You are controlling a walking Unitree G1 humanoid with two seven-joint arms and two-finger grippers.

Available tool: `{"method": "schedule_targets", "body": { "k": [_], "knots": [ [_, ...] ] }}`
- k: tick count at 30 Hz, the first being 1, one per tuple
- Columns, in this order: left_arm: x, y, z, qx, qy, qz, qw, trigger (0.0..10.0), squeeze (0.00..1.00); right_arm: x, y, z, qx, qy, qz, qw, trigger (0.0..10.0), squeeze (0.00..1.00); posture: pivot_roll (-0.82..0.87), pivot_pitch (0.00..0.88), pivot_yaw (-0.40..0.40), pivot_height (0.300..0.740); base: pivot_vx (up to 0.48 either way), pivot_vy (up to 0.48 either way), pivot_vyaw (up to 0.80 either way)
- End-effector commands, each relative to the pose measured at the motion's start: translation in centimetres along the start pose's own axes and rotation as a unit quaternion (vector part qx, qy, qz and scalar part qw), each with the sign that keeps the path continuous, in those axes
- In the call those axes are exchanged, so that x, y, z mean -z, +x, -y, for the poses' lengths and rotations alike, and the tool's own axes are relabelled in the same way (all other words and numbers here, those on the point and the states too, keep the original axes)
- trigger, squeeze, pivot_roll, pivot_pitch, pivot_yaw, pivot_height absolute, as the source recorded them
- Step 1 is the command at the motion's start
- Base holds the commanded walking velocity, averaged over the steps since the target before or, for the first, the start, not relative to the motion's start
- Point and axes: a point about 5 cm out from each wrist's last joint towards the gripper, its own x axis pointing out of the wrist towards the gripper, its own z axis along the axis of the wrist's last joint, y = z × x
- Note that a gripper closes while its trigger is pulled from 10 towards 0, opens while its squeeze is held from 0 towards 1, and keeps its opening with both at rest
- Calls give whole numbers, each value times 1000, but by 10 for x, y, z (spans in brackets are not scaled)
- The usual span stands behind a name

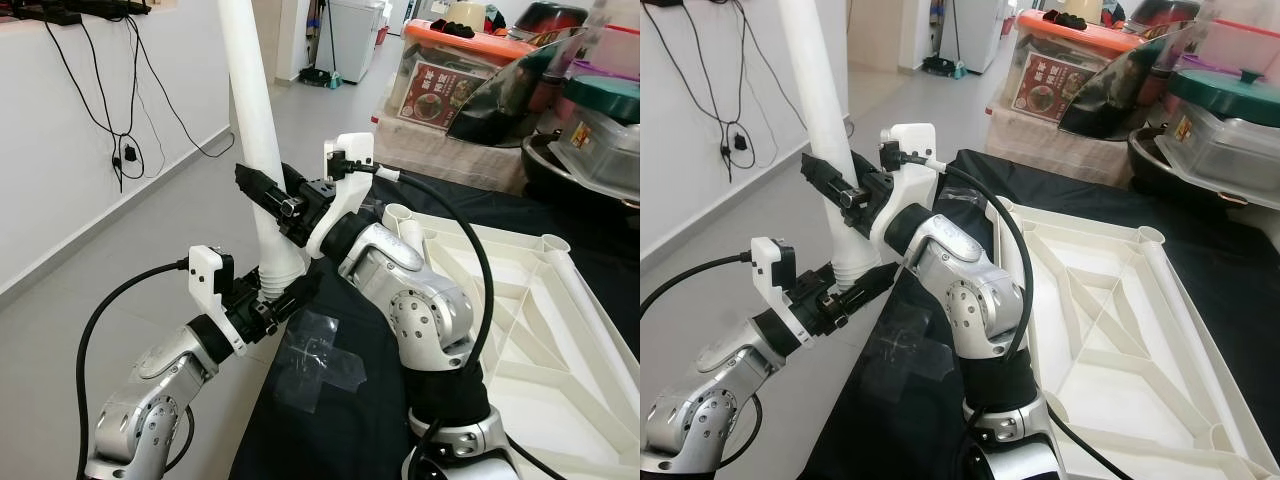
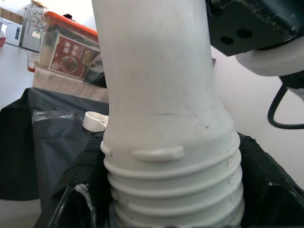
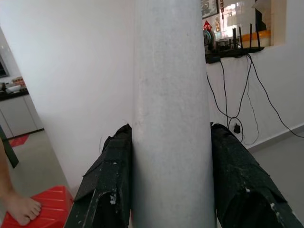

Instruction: Building children table

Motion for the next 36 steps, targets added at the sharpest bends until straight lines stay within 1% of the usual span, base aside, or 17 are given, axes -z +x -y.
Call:
{"method": "schedule_targets", "body": {
  "k": [1, 2, 3, 4, 7, 8, 9, 13, 18, 19, 26, 28, 30, 31, 33, 34, 36],
  "knots": [
    [-2, 2, 3, 9, 31, -9, 999, 3216, 0, 20, -1, 2, 13, 22, -35, 999, 10000, 0, 121, 0, -156, 740, 0, 0, 0],
    [-2, 2, 3, 10, 40, -15, 999, 10000, 0, 21, -2, 6, 27, 23, -42, 998, 10000, 1000, 124, 0, -154, 740, 0, 0, 0],
    [-2, 2, 3, 10, 40, -15, 999, 10000, 0, 21, -2, 6, 27, 23, -42, 998, 10000, 1000, 124, 0, -154, 740, 0, 0, 0],
    [-2, -1, 1, 12, 73, -29, 997, 10000, 0, 21, -4, 13, 39, 17, -50, 998, 10000, 1000, 125, 0, -153, 740, 0, 0, 0],
    [-3, -3, 0, 13, 97, -38, 994, 10000, 0, 19, -4, 16, 41, 8, -55, 998, 10000, 1000, 125, 0, -153, 740, 0, 0, 0],
    [-4, -8, -1, 20, 119, -51, 991, 10000, 0, 16, -5, 18, 35, 10, -59, 998, 10000, 0, 128, 0, -152, 740, 0, 0, 0],
    [-4, -8, -1, 20, 119, -51, 991, 10000, 0, 16, -5, 18, 35, 10, -59, 998, 10000, 0, 128, 0, -152, 740, 0, 0, 0],
    [-4, -25, -5, 43, 172, -93, 980, 10000, 0, 7, -6, 22, 16, 34, -66, 997, 10000, 0, 137, 0, -155, 740, 0, 0, 0],
    [-4, -30, -6, 48, 184, -105, 976, 10000, 0, 4, -6, 24, 12, 40, -67, 997, 10000, 0, 139, 0, -155, 740, 0, 0, 0],
    [-4, -38, -8, 52, 194, -120, 972, 10000, 0, -3, -7, 26, -1, 56, -70, 996, 10000, 0, 144, 0, -158, 740, 0, 0, 0],
    [-4, -42, -13, 54, 213, -131, 967, 10000, 0, -4, -6, 23, -25, 102, -90, 990, 10000, 0, 145, 0, -162, 740, 0, 0, 0],
    [-3, -39, -12, 64, 218, -132, 965, 10000, 0, 5, -6, 20, -24, 150, -108, 982, 10000, 0, 140, 0, -158, 740, 0, 0, 0],
    [-2, -38, -11, 69, 218, -133, 964, 10000, 0, 10, -5, 19, -20, 160, -114, 980, 10000, 0, 140, 0, -158, 740, 0, 0, 0],
    [-1, -37, -10, 70, 218, -132, 964, 10000, 0, 13, -6, 19, -18, 165, -116, 979, 7961, 0, 138, 0, -157, 740, 0, 0, 0],
    [-1, -36, -10, 71, 219, -132, 964, 10000, 0, 15, -6, 18, -17, 170, -119, 978, 7961, 0, 138, 0, -157, 740, 0, 0, 0],
    [-1, -36, -9, 72, 219, -132, 964, 10000, 0, 17, -6, 19, -11, 177, -122, 976, 0, 0, 136, 0, -154, 740, 0, 0, 0],
    [-1, -36, -9, 74, 219, -131, 964, 10000, 0, 19, -7, 20, -3, 182, -123, 976, 0, 0, 136, 0, -154, 740, 0, 0, 0]
  ]
}}
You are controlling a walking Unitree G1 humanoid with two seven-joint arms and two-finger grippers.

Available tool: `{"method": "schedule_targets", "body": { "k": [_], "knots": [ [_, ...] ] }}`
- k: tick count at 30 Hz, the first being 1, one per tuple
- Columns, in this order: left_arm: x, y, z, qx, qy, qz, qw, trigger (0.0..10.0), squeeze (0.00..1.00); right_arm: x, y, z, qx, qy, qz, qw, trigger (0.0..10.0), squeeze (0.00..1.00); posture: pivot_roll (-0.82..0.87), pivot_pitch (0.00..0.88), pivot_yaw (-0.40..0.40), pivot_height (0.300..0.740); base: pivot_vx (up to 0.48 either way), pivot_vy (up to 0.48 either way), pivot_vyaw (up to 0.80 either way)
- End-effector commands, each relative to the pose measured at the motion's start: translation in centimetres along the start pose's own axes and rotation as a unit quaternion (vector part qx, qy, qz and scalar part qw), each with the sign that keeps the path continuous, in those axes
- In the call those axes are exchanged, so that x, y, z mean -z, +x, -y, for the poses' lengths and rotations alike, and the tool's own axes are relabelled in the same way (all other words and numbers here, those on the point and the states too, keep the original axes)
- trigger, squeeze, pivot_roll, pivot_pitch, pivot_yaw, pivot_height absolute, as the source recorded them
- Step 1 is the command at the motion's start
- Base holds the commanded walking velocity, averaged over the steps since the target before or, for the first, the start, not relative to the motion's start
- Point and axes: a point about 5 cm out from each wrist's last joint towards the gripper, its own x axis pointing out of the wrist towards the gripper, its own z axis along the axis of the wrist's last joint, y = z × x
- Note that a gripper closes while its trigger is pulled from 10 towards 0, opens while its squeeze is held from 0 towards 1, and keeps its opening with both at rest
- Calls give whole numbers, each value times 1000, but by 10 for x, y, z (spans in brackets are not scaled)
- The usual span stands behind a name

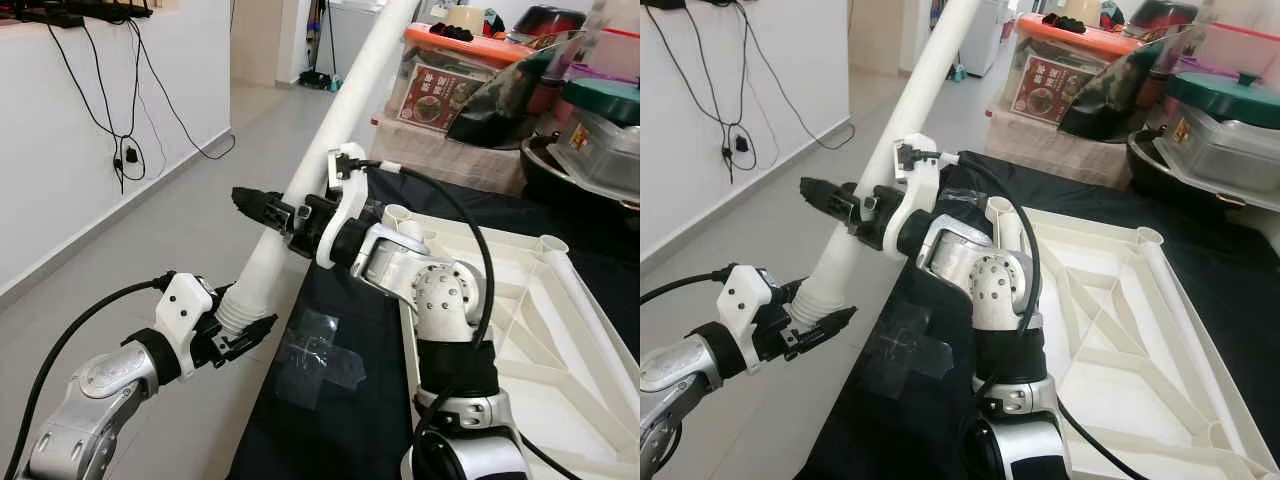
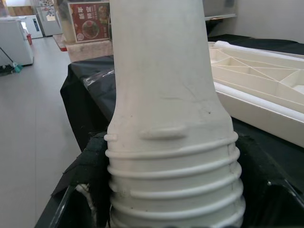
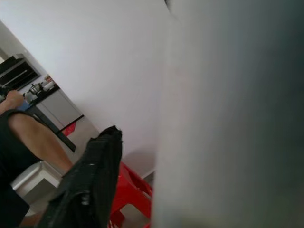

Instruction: Building children table

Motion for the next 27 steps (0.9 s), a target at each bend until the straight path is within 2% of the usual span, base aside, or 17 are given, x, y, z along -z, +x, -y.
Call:
{"method": "schedule_targets", "body": {
  "k": [1, 4, 8, 10, 14, 15, 17, 18, 20, 21, 27],
  "knots": [
    [-7, 7, 9, 37, 16, 16, 999, 10000, 0, 8, 0, 6, 14, 23, -12, 1000, 0, 0, 136, 0, -154, 740, 0, 0, 0],
    [-5, 8, 11, 43, 14, 16, 999, 10000, 0, 7, 0, 13, 43, 39, -1, 998, 0, 0, 134, 0, -154, 740, 0, 0, 0],
    [-4, 8, 14, 46, 13, 15, 999, 10000, 0, 4, -1, 16, 50, 41, 5, 998, 0, 0, 133, 0, -154, 740, 0, 0, 0],
    [-2, 8, 16, 48, 12, 14, 999, 10000, 0, -6, -2, 19, 61, 43, 17, 997, 0, 0, 133, 0, -154, 740, 0, 0, 0],
    [-2, 8, 16, 48, 12, 14, 999, 10000, 0, -6, -2, 19, 61, 44, 17, 997, 0, 0, 133, 0, -154, 740, 0, 0, 0],
    [-2, 8, 16, 48, 12, 14, 999, 10000, 0, -8, -2, 20, 65, 39, 17, 997, 10000, 0, 134, 0, -158, 740, 0, 0, 0],
    [-2, 8, 16, 48, 12, 13, 999, 10000, 0, -9, -2, 20, 67, 36, 18, 997, 10000, 0, 134, 0, -158, 740, 0, 0, 0],
    [-1, 8, 17, 48, 13, 12, 999, 10000, 0, -11, -2, 21, 74, 32, 20, 997, 10000, 1000, 134, 0, -158, 740, 0, 0, 0],
    [-1, 8, 17, 48, 13, 12, 999, 10000, 0, -11, -2, 21, 74, 32, 20, 997, 10000, 1000, 134, 0, -158, 740, 0, 0, 0],
    [0, 8, 17, 50, 13, 11, 999, 10000, 0, -19, -2, 21, 78, 22, 27, 996, 10000, 0, 134, 0, -158, 740, 0, 0, 0],
    [0, 8, 18, 53, 14, 10, 998, 10000, 0, -31, -2, 23, 80, 13, 41, 996, 10000, 0, 134, 0, -158, 740, 0, 0, 0]
  ]
}}
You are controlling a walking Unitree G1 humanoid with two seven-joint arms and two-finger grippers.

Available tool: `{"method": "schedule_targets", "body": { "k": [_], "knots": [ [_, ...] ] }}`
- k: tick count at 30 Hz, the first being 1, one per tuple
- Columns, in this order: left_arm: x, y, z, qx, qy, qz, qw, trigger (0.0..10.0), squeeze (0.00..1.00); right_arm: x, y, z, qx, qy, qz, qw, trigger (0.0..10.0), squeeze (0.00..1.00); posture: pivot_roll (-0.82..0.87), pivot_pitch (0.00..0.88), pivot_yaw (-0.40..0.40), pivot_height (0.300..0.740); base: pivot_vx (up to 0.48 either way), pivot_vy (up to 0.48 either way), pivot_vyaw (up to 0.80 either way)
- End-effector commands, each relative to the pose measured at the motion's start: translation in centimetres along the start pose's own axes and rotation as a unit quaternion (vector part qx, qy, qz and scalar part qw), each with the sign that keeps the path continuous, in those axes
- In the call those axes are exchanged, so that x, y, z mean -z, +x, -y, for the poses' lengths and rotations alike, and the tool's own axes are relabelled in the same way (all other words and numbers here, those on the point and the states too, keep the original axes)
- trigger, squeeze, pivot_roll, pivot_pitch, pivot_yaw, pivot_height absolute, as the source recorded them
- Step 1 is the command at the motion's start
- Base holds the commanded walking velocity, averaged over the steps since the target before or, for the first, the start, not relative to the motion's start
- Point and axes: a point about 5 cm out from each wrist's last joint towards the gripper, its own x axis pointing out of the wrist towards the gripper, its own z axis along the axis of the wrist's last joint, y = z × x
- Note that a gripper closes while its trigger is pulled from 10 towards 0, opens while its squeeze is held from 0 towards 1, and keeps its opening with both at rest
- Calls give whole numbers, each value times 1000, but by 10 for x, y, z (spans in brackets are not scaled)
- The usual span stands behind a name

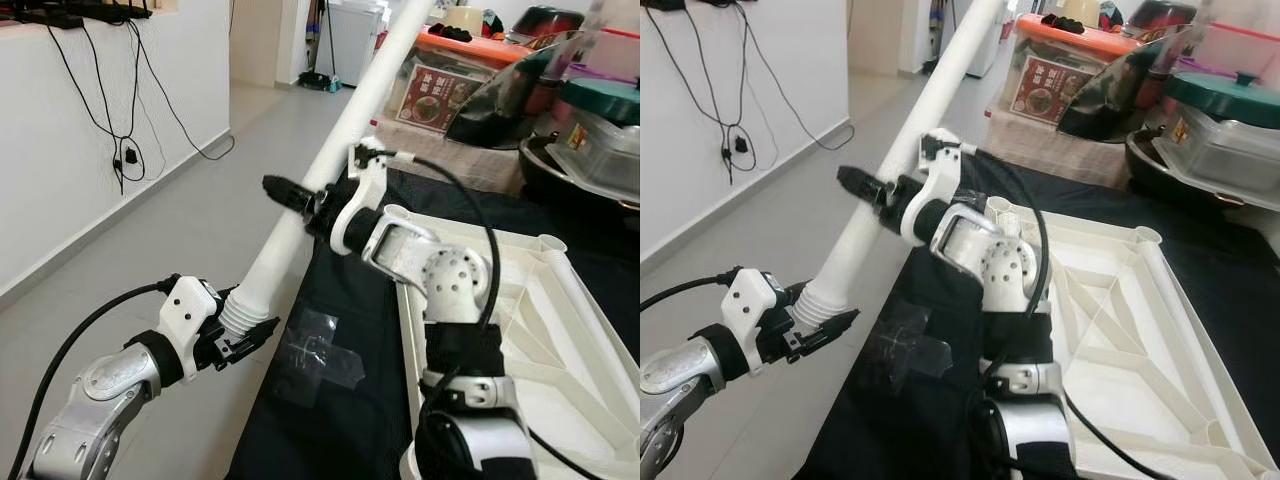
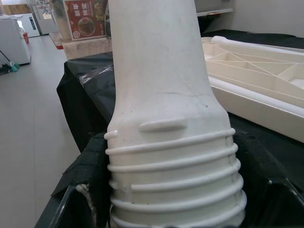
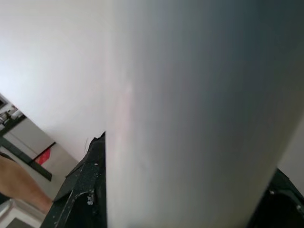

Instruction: Building children table

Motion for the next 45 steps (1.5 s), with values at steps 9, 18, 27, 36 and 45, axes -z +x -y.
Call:
{"method": "schedule_targets", "body": {
  "k": [9, 18, 27, 36, 45],
  "knots": [
    [-3, 6, 15, 47, 12, 15, 999, 10000, 0, 7, 4, -3, -14, 20, -17, 1000, 0, 0, 137, 0, -163, 740, 0, 0, 0],
    [-2, 6, 12, 47, 19, 12, 999, 10000, 0, 25, 1, -9, -41, 36, -56, 997, 0, 0, 133, 0, -161, 740, 0, 0, 0],
    [-4, 6, 12, 47, 22, 14, 999, 10000, 0, 30, 3, -8, -29, 14, -68, 997, 10000, 702, 136, 0, -162, 740, 0, 0, 0],
    [-4, 7, 12, 50, 24, 15, 998, 10000, 0, 38, 1, -8, -17, 4, -79, 997, 10000, 816, 135, 0, -158, 740, 0, 0, 0],
    [-3, 8, 14, 53, 24, 14, 998, 10000, 0, 35, 2, -7, -12, 4, -53, 999, 0, 0, 136, 0, -159, 740, 0, 0, 0]
  ]
}}
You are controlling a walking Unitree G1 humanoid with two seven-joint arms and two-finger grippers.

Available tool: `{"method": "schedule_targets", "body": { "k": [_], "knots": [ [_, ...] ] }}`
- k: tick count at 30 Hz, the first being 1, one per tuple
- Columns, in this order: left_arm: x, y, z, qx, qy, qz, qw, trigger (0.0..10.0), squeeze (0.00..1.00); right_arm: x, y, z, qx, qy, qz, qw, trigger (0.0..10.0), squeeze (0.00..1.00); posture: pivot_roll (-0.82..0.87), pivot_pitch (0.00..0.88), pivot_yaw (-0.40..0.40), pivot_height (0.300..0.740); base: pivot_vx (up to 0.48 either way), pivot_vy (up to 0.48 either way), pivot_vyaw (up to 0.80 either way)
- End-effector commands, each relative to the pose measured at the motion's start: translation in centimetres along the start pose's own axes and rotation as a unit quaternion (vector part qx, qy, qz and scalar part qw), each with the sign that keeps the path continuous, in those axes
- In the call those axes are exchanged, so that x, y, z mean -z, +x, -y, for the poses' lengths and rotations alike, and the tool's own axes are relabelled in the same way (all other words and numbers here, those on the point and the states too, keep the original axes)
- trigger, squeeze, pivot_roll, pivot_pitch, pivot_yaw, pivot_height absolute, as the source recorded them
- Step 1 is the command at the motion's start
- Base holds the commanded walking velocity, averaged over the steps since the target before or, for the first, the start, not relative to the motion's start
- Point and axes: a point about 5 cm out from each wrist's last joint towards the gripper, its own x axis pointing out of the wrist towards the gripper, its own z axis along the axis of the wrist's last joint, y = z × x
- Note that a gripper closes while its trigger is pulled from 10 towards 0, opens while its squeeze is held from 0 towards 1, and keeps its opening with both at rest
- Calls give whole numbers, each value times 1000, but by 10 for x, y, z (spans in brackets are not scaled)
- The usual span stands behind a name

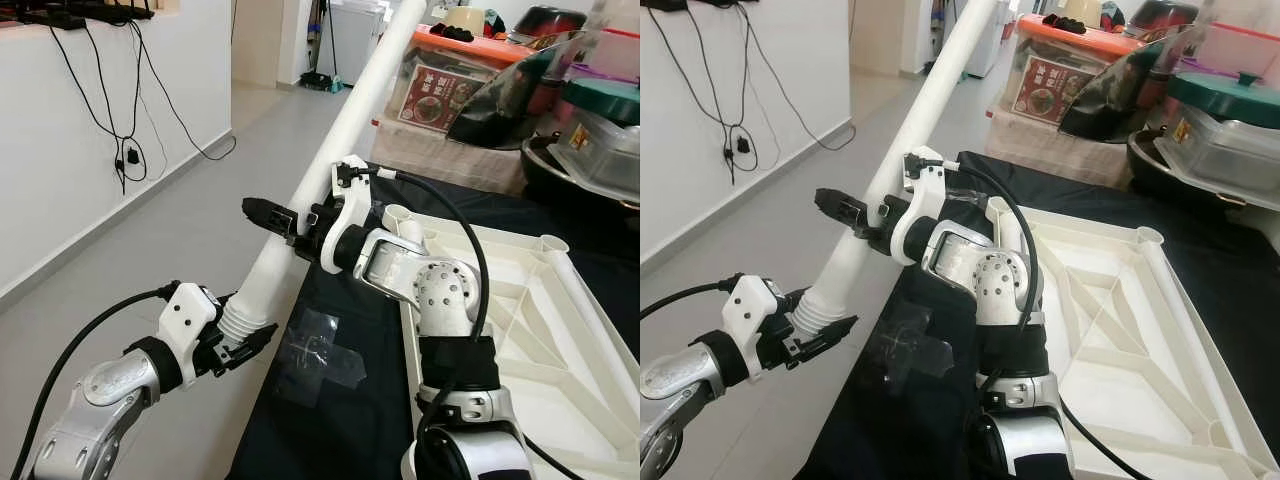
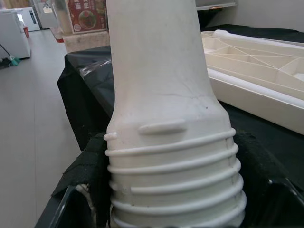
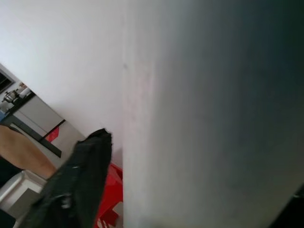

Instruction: Building children table

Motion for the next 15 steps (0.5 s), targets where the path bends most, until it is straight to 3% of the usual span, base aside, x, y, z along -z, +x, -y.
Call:
{"method": "schedule_targets", "body": {
  "k": [1, 15],
  "knots": [
    [-9, 9, 14, 53, 27, 22, 998, 10000, 0, 2, 2, 0, 8, -2, 0, 1000, 0, 0, 136, 0, -159, 740, 0, 0, 0],
    [-9, 9, 12, 51, 29, 23, 998, 10000, 0, 3, 0, 3, 25, 21, 33, 999, 0, 0, 137, 0, -155, 740, 0, 0, 0]
  ]
}}
